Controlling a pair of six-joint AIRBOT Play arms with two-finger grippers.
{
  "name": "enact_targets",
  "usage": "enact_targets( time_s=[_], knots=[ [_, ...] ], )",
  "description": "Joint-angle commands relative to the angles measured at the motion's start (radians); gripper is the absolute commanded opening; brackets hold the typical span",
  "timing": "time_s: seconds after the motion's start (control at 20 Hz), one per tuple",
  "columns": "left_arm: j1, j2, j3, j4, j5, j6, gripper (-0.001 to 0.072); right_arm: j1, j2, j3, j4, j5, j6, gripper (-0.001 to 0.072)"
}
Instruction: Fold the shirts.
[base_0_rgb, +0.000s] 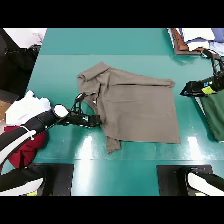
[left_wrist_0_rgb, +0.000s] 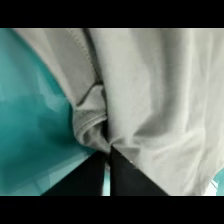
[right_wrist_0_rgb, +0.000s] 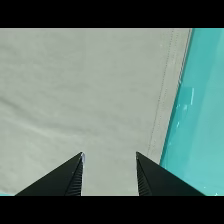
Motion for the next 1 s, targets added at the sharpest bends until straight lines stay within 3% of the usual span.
enact_targets(
  time_s=[0.0, 0.45, 0.65, 0.7, 0.75, 0.8, 0.95],
  knots=[
    [0.002, 0.011, 0.002, 0.0, -0.002, -0.01, 0.0028, 0.0, 0.008, -0.003, 0.0, 0.001, 0.0, 0.0385],
    [0.254, 0.346, 0.06, 0.417, -0.364, -0.01, 0.0028, 0.0, 0.008, -0.004, -0.002, 0.051, 0.0, 0.0385],
    [0.254, 0.341, 0.044, 0.418, -0.406, -0.01, 0.003, 0.0, 0.008, -0.004, -0.002, 0.05, 0.0, 0.0385],
    [0.254, 0.341, 0.043, 0.435, -0.407, -0.01, 0.0078, 0.0, 0.008, -0.004, -0.002, 0.05, 0.0, 0.0385],
    [0.254, 0.341, 0.043, 0.455, -0.407, -0.01, 0.0316, 0.0, 0.008, -0.004, -0.002, 0.053, 0.0, 0.0385],
    [0.256, 0.341, 0.043, 0.494, -0.408, -0.024, 0.0485, 0.0, 0.008, -0.004, -0.002, 0.054, 0.0, 0.0385],
    [0.256, 0.341, 0.043, 0.578, -0.412, -0.073, 0.0489, 0.0, 0.008, -0.004, -0.002, 0.053, 0.0, 0.0385]
  ],
)
